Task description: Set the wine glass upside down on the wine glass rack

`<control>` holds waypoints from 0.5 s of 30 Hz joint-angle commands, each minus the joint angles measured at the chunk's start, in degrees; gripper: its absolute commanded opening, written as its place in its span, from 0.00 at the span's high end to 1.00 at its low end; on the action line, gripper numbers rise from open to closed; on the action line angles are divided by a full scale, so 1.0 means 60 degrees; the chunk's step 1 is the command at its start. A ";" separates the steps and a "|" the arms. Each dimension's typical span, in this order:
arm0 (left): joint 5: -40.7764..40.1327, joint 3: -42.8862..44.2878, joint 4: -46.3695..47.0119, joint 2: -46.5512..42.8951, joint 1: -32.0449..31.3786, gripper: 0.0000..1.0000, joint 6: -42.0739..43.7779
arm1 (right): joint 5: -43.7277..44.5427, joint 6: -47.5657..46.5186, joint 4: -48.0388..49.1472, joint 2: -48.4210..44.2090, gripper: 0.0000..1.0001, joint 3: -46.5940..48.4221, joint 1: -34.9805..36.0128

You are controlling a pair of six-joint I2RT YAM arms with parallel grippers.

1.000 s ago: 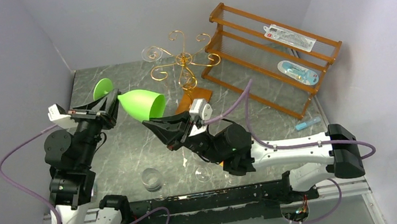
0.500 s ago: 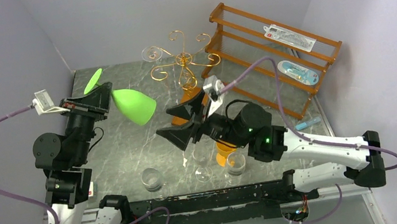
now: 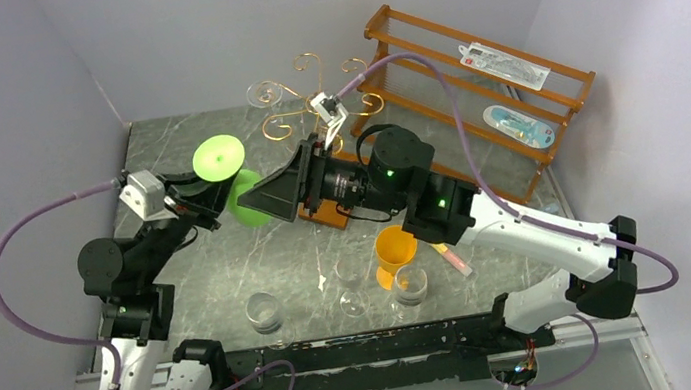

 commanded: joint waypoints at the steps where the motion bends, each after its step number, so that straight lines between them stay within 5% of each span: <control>1: 0.1597 -0.0262 0.1403 -0.0096 0.0010 0.95 0.1058 | 0.0207 0.1630 -0.0250 0.0082 0.30 0.0230 -0.0017; 7: 0.2328 -0.0469 0.1835 -0.0137 0.0010 0.95 0.1165 | 0.1655 0.2620 0.0126 -0.0240 0.27 -0.0400 -0.0047; 15: 0.2818 -0.0202 0.1291 -0.0047 0.0010 0.95 0.1677 | 0.1968 0.3162 -0.0229 0.0085 0.45 0.0026 -0.0092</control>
